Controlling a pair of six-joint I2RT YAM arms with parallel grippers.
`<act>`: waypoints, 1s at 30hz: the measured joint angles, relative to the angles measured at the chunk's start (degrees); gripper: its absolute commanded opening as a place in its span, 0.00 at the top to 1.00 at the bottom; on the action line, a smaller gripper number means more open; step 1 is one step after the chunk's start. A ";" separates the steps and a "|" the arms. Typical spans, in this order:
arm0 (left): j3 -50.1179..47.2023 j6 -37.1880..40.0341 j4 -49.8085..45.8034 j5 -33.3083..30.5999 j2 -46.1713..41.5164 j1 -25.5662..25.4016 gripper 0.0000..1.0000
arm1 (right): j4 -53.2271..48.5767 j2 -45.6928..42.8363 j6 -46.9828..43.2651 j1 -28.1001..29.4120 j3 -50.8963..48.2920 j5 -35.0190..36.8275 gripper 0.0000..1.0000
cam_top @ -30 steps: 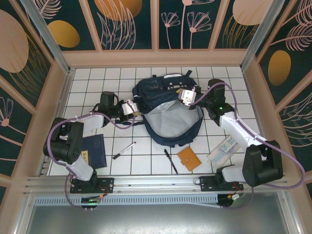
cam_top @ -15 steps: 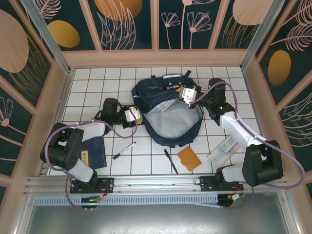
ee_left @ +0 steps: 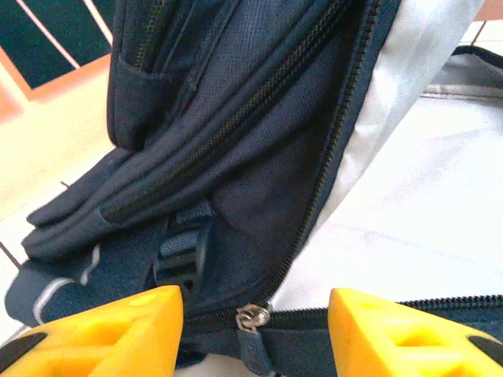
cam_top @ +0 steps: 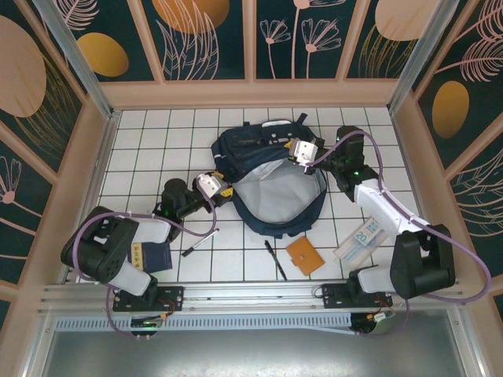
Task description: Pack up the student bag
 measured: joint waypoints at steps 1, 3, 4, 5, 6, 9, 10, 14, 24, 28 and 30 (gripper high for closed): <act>-0.94 -1.57 2.95 -0.96 1.36 -0.28 0.48 | -0.04 0.00 -0.15 -0.04 0.11 -0.02 1.00; -1.79 -3.54 6.03 -2.05 3.63 -0.61 0.50 | -0.13 0.00 -0.20 -0.28 0.35 -0.04 1.00; -1.79 -3.93 6.71 -2.12 4.68 -0.63 0.50 | -0.20 0.00 -0.22 -0.35 0.44 -0.09 1.00; -1.73 -4.22 6.99 -2.19 5.53 -0.68 0.50 | -0.33 0.00 -0.24 -0.39 0.55 -0.11 1.00; -1.70 -4.35 7.19 -2.47 6.12 -0.68 0.50 | -0.44 0.00 -0.28 -0.46 0.61 -0.20 1.00; -1.36 -4.81 7.56 -3.87 7.67 -0.68 0.50 | -0.74 0.00 -0.55 -0.46 0.66 -0.48 1.00; -0.96 -4.79 7.52 -4.09 8.15 -0.68 0.51 | -0.87 0.00 -0.61 -0.46 0.66 -0.59 1.00; 1.51 -4.79 7.21 -4.22 11.02 -0.68 0.55 | -1.51 -0.07 -0.83 -0.46 0.66 -0.85 1.00; 4.68 -2.86 4.11 -1.84 14.34 -0.68 1.00 | -3.48 -0.85 -2.19 -0.44 0.66 -1.09 1.00; 4.68 -2.60 3.78 -2.78 14.34 -0.68 1.00 | -4.76 -1.22 -3.56 -0.44 0.66 -0.85 1.00; 4.68 -2.78 3.82 -3.67 14.23 -0.68 1.00 | -5.73 -1.81 -4.46 -0.37 0.66 -0.39 1.00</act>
